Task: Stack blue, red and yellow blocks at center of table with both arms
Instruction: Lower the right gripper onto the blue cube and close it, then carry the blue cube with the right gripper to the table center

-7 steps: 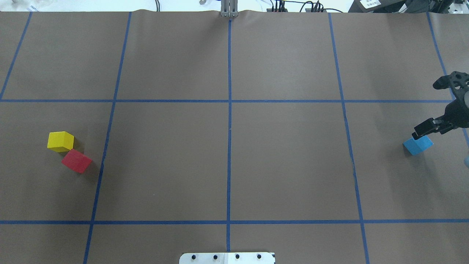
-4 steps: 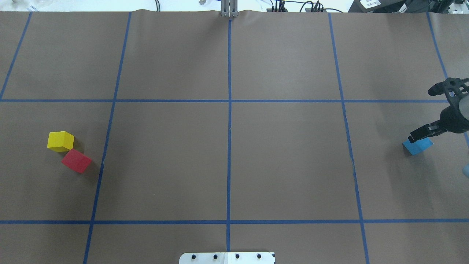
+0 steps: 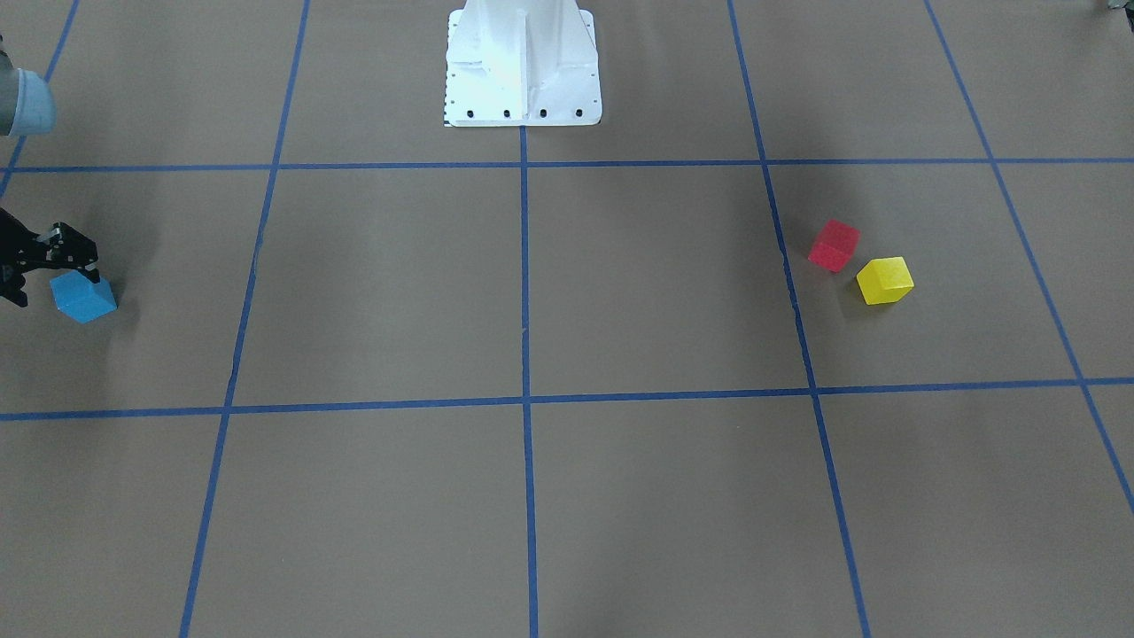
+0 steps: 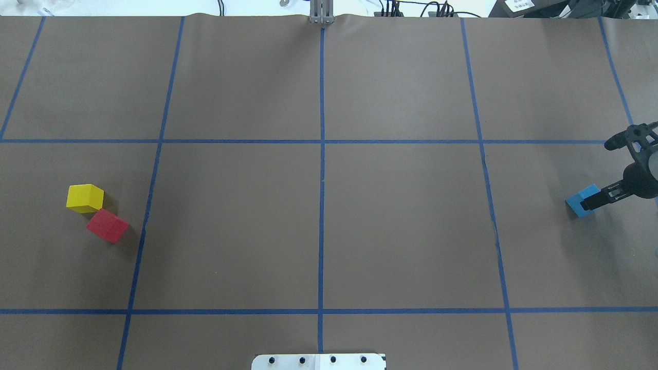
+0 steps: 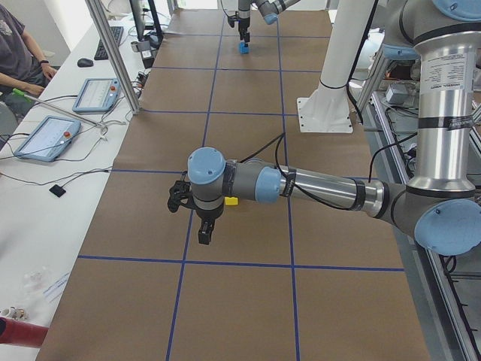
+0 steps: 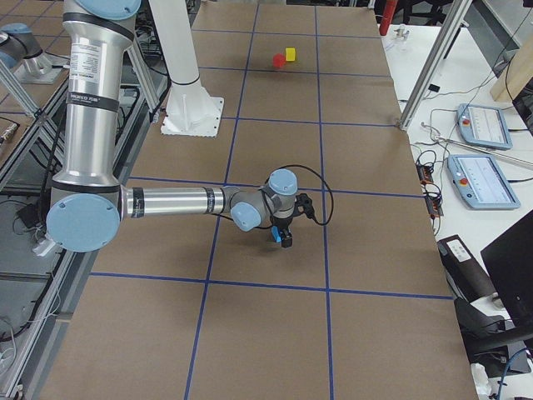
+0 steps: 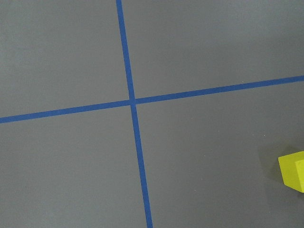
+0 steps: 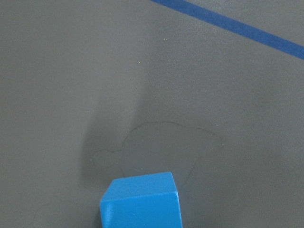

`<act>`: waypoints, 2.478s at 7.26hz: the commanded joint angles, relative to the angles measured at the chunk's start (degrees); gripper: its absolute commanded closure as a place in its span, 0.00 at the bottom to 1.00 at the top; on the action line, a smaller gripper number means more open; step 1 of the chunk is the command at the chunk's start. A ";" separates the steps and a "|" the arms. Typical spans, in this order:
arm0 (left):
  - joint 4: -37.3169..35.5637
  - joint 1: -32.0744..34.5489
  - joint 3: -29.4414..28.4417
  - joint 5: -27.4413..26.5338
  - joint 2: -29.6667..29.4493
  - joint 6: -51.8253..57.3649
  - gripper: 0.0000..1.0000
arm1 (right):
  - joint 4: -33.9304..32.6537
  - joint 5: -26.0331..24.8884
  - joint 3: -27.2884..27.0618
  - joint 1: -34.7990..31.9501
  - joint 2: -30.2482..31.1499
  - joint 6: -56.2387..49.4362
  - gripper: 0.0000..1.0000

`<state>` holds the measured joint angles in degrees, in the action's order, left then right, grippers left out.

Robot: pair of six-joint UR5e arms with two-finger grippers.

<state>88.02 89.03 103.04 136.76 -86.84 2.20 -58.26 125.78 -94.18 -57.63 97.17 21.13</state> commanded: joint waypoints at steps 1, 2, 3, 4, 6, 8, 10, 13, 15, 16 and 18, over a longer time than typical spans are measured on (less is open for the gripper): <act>-0.04 0.00 0.05 0.00 0.00 0.00 0.00 | -0.01 0.08 0.31 0.41 -0.23 0.06 0.01; -0.04 0.00 0.14 0.00 0.00 0.00 0.00 | -0.01 0.25 0.22 0.94 -0.49 0.58 0.41; -0.04 0.00 0.05 0.00 0.00 0.00 0.00 | -0.01 1.56 0.22 0.94 -1.10 2.58 0.99; 0.05 0.00 0.05 0.00 0.00 0.09 0.00 | -0.01 3.14 0.05 0.85 -1.45 2.69 1.00; 0.05 0.00 0.14 0.18 0.00 0.18 0.00 | -0.71 8.66 -4.92 0.59 -2.15 9.22 1.00; 0.14 0.00 0.23 0.18 0.00 0.26 0.00 | -1.06 5.99 -4.88 6.60 -14.23 33.08 1.00; 0.14 0.00 0.23 0.18 0.00 0.26 0.00 | -16.69 -6.80 -1.65 17.68 -34.56 47.29 1.00; 0.14 -0.09 0.05 0.18 0.00 0.18 0.00 | -22.34 -8.62 12.40 20.97 -52.83 55.32 1.00; 0.14 -0.09 0.14 0.26 0.00 0.18 0.00 | -20.33 -12.21 16.99 24.04 -56.20 58.92 1.00; 0.14 -0.09 0.05 0.18 0.00 0.18 0.00 | -18.66 -12.31 17.53 24.84 -55.95 61.03 1.00; 0.14 -0.09 0.14 0.18 0.00 0.18 0.00 | -18.56 -13.27 18.06 25.46 -56.12 61.14 1.00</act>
<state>88.15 88.94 103.12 136.94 -86.84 2.37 -77.14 113.36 -76.54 -32.65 41.23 81.90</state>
